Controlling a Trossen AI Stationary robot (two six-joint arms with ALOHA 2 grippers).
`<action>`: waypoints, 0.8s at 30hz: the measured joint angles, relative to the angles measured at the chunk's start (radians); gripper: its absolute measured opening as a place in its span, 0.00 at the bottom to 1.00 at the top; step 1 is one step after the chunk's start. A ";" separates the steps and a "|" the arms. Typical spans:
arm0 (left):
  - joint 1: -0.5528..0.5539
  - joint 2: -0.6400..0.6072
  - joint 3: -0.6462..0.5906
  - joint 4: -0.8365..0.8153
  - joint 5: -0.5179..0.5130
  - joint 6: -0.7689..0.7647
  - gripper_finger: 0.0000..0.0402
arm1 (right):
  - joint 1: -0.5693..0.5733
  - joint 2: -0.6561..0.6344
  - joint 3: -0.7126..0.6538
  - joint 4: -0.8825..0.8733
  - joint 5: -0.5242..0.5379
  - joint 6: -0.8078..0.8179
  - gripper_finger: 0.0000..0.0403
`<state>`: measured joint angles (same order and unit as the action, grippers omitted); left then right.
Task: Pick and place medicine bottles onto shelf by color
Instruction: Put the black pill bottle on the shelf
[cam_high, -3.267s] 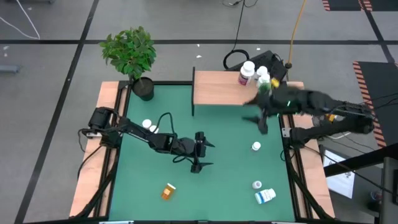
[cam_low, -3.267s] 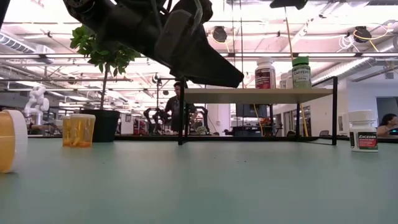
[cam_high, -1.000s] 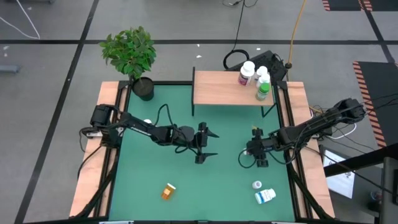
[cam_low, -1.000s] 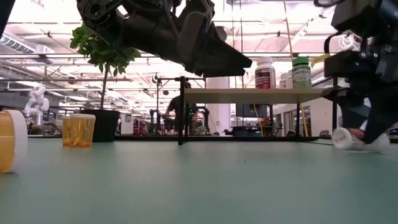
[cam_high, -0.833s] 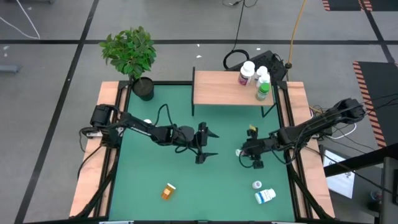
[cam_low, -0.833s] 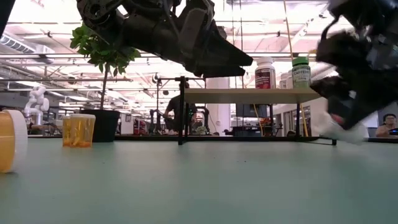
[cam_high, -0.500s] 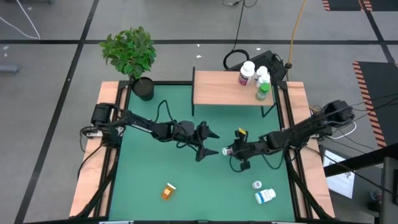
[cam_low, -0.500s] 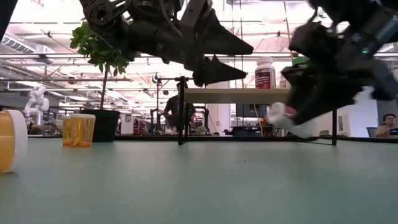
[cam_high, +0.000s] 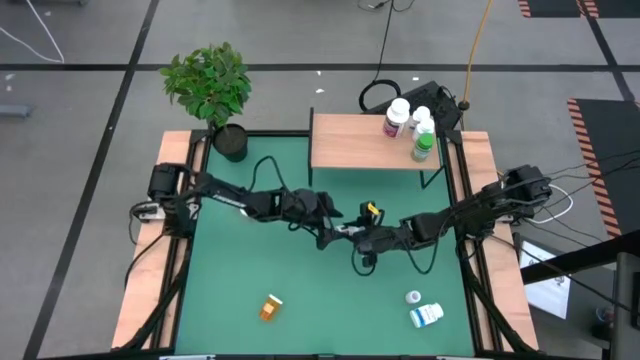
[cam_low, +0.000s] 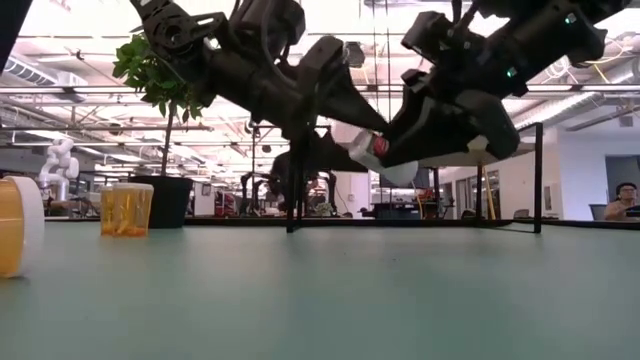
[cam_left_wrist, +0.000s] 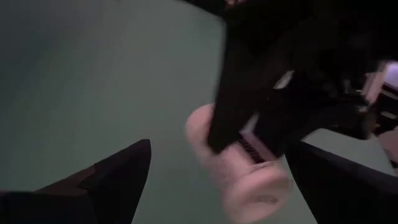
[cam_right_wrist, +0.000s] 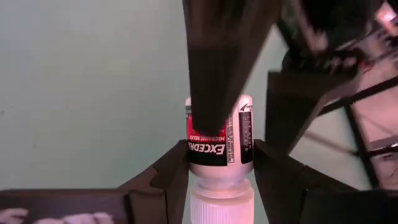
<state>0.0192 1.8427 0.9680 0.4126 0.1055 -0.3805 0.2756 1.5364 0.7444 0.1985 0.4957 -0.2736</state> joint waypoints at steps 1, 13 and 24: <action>0.005 0.000 0.000 -0.007 0.000 -0.008 0.90 | 0.000 0.000 0.000 0.002 0.013 -0.016 0.37; 0.015 0.000 0.000 -0.001 0.034 0.071 0.45 | -0.006 -0.002 -0.001 0.011 0.041 -0.051 0.39; 0.017 0.000 0.000 -0.003 -0.103 0.179 0.37 | -0.025 -0.150 -0.046 0.041 0.009 0.321 0.59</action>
<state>0.0360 1.8427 0.9676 0.4101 0.0020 -0.2019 0.2503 1.3861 0.6981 0.2394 0.5044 0.0473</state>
